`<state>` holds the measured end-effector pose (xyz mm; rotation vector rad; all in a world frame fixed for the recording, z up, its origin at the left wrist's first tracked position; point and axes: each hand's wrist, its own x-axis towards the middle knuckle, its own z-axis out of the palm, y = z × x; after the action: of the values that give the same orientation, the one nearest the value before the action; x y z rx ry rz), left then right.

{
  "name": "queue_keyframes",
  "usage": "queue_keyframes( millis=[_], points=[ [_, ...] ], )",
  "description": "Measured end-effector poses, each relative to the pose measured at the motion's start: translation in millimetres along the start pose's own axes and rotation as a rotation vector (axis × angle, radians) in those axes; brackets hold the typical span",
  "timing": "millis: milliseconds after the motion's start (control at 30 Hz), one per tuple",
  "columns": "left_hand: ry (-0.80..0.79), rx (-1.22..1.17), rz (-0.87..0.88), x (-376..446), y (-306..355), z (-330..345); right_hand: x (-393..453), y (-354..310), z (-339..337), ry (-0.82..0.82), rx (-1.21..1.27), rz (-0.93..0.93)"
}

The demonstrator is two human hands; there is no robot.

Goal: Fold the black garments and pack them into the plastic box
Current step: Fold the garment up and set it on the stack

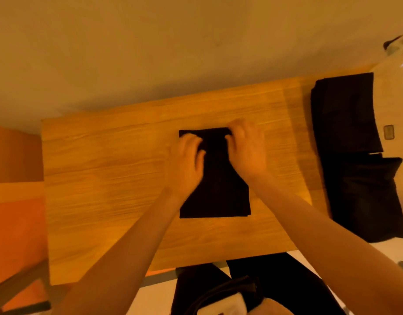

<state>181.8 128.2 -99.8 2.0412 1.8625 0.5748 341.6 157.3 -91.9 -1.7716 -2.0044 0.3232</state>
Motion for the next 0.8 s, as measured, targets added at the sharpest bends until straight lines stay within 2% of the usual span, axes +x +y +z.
queue_keyframes(
  millis=[33, 67, 133, 167, 233, 467, 533, 600, 667, 733, 800],
  points=[
    [-0.071, 0.079, 0.092, -9, 1, 6, -6, 1, 7, -0.051, -0.081, -0.148],
    [-0.13, 0.157, 0.112, -15, -2, 12, -12, 4, 13, -0.15, -0.13, -0.207],
    [-0.202, 0.245, 0.021, -21, -8, 19, -19, 11, 18, -0.328, -0.146, -0.138],
    [-0.223, 0.267, -0.034, -20, -10, 19, -20, 14, 20, -0.362, -0.144, -0.072],
    [-0.26, 0.281, -0.097, -17, -11, 17, -18, 14, 20, -0.371, -0.169, 0.016],
    [-0.42, 0.365, -0.112, -23, -3, 2, -24, 9, 0, -0.479, -0.235, 0.182],
    [-0.356, 0.345, 0.021, -30, -4, -15, -29, 8, -16, -0.434, -0.168, 0.046],
    [-0.377, 0.337, 0.275, -51, -12, -26, -46, 8, -26, -0.401, -0.143, -0.308],
    [-0.462, 0.371, 0.45, -80, -22, -31, -73, 13, -26, -0.472, -0.194, -0.607],
    [-0.528, 0.403, 0.445, -101, -30, -34, -92, 22, -22, -0.552, -0.238, -0.679],
    [-0.561, 0.407, 0.38, -110, -33, -33, -100, 31, -18, -0.508, -0.242, -0.679]
  ],
)
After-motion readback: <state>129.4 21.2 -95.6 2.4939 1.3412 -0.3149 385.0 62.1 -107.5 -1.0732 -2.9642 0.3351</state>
